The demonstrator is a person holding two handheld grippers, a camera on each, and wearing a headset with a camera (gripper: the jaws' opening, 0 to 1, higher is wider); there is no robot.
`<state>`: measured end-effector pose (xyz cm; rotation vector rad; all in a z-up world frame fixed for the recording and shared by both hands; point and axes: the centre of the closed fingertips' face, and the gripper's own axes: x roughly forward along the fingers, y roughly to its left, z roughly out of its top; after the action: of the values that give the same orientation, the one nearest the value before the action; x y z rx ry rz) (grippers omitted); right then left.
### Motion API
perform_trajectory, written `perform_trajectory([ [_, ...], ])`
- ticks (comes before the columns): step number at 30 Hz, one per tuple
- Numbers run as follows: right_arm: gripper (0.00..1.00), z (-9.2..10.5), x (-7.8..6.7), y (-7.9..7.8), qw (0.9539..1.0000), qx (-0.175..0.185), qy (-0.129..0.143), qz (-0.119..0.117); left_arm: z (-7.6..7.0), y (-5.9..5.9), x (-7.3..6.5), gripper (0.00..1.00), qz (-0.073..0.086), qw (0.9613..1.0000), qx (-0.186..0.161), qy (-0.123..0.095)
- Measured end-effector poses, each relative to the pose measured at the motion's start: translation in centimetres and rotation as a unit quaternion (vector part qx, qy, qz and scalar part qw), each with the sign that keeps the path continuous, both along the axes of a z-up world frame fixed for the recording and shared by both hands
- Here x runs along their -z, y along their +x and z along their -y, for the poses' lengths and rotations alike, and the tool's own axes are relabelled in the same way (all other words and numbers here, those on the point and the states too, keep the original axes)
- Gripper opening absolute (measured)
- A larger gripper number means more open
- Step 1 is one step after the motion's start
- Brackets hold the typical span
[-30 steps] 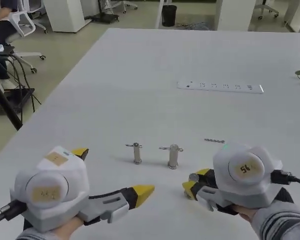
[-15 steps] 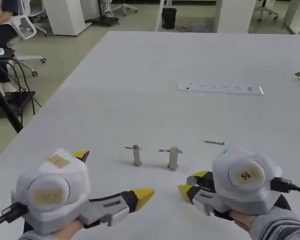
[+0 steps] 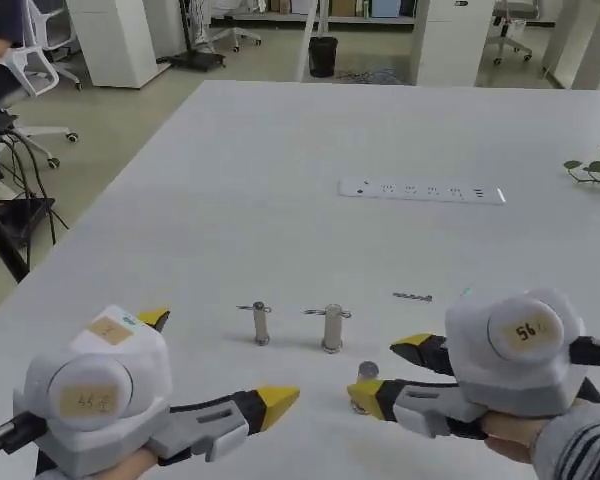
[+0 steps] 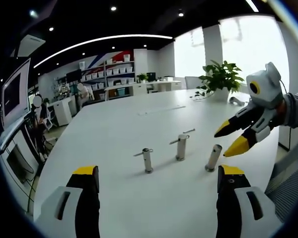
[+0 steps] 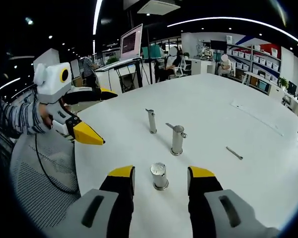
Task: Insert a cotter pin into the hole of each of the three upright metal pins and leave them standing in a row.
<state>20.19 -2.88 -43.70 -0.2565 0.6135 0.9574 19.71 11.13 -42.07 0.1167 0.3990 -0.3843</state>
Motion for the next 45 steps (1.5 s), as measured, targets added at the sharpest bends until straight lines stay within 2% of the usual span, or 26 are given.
perform_trajectory([
  [6, 0.39, 1.6, -1.1, 0.6, 0.9996, -0.020, -0.012, -0.017, 0.1, 0.0, 0.1, 0.99, -0.001, 1.0000, 0.003, -0.001],
  [11, 0.36, 3.1, -1.4, 1.9, 0.9989, -0.029, -0.022, -0.030, 0.0, -0.1, 0.2, 0.99, -0.003, 1.0000, 0.003, 0.004],
  [15, 0.33, 4.4, -1.3, 3.3, 0.9978, -0.041, -0.046, -0.022, 0.1, -0.1, 0.2, 0.99, -0.002, 1.0000, 0.003, 0.002],
  [17, 0.32, 5.0, -1.3, 4.1, 0.9975, -0.039, -0.049, -0.032, 0.2, -0.2, 0.3, 0.99, -0.006, 1.0000, 0.004, 0.001],
  [20, 0.31, 6.2, -1.1, 6.0, 0.9969, -0.036, -0.061, -0.034, 0.4, -0.2, 0.4, 0.99, -0.009, 0.9999, 0.008, 0.002],
  [22, 0.30, 6.5, -1.1, 7.1, 0.9969, -0.032, -0.061, -0.037, 0.2, -0.2, 0.7, 0.99, -0.014, 0.9998, 0.007, 0.009],
  [24, 0.29, 6.8, -0.9, 7.8, 0.9966, -0.027, -0.065, -0.043, 0.2, -0.2, 0.7, 0.99, -0.015, 0.9998, 0.007, 0.006],
  [27, 0.28, 7.1, -0.1, 9.3, 0.9947, -0.034, -0.087, -0.045, 0.1, -0.1, 0.6, 0.99, -0.014, 0.9999, 0.006, -0.002],
  [32, 0.27, 7.0, 1.5, 11.3, 0.9902, -0.055, -0.119, -0.048, 0.1, -0.1, 0.8, 0.99, -0.018, 0.9998, 0.007, -0.003],
  [37, 0.26, 6.6, 3.1, 12.3, 0.9844, -0.082, -0.147, -0.053, 0.4, -0.2, 0.9, 0.99, -0.022, 0.9996, 0.014, -0.008],
  [40, 0.25, 6.5, 4.2, 13.1, 0.9794, -0.096, -0.169, -0.055, 0.5, -0.3, 1.1, 0.99, -0.026, 0.9995, 0.017, -0.006],
  [45, 0.21, 6.0, 5.0, 14.4, 0.9753, -0.109, -0.184, -0.055, 0.9, -0.4, 1.0, 0.99, -0.026, 0.9993, 0.024, -0.014],
])
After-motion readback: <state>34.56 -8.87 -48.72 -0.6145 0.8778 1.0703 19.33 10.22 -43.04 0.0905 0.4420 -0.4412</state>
